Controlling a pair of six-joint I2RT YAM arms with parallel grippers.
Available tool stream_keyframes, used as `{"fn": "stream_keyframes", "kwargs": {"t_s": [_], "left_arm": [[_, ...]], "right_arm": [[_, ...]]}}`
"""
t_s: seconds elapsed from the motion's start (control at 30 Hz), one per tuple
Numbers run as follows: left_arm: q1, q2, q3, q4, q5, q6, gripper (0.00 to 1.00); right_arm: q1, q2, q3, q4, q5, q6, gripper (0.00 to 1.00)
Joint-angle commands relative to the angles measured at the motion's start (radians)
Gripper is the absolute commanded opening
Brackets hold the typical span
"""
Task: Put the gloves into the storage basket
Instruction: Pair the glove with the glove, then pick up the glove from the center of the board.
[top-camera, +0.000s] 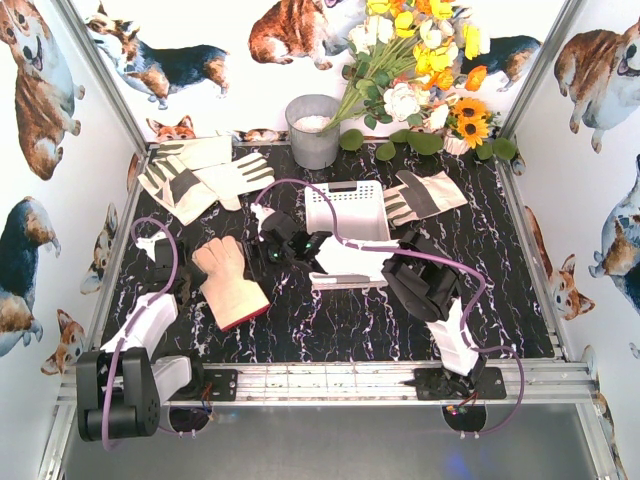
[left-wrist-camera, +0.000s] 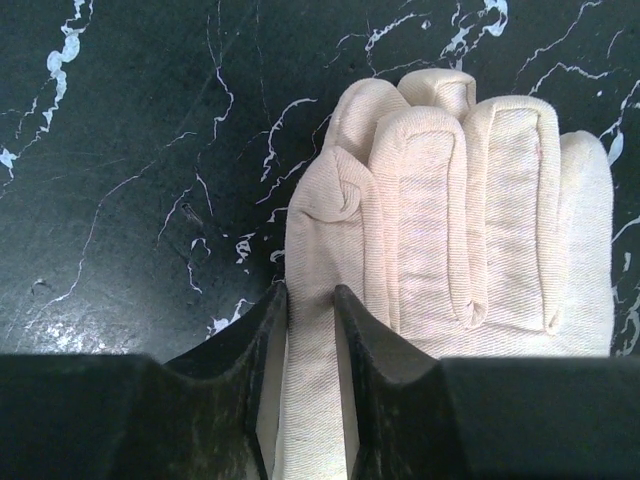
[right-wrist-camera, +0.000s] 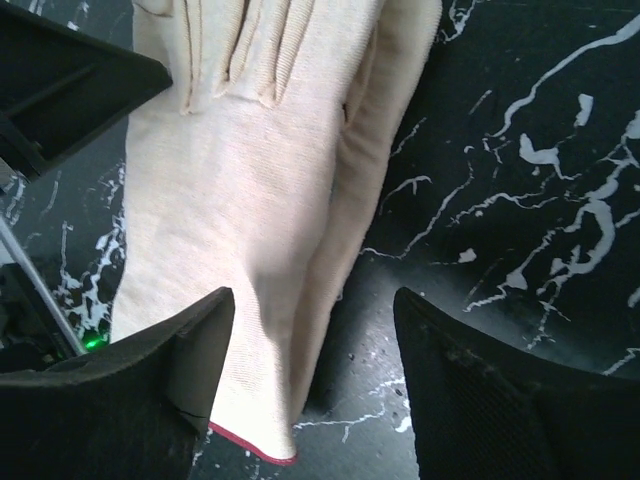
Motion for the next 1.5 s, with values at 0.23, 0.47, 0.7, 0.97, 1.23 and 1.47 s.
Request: {"fn": "stream_keyframes", "kwargs": {"t_s": [0.23, 0.47, 0.7, 0.97, 1.23, 1.47], "left_arm": [[0.015, -0.042, 0.011, 0.010, 0.010, 0.024, 0.00], [0.015, -0.049, 0.030, 0.015, 0.008, 0.039, 0.00], [0.015, -0.075, 0.047, 0.016, 0.000, 0.049, 0.00], [0.015, -0.071, 0.050, 0.039, -0.005, 0.064, 0.00], [0.015, 0.026, 0.048, 0.107, -0.005, 0.072, 0.00], [0.015, 0.071, 0.036, 0.107, -0.017, 0.060, 0.00]], "right_arm": [[0.004, 0.019, 0.077, 0.101, -0.108, 0.055, 0.10], [0.004, 0.005, 0.075, 0.113, -0.118, 0.059, 0.00], [0.009, -0.023, 0.061, 0.123, -0.109, 0.053, 0.00], [0.012, -0.020, 0.054, 0.123, -0.103, 0.047, 0.00], [0.013, 0.008, 0.059, 0.106, -0.071, 0.018, 0.00], [0.013, 0.046, 0.059, 0.081, -0.034, 0.000, 0.00]]}}
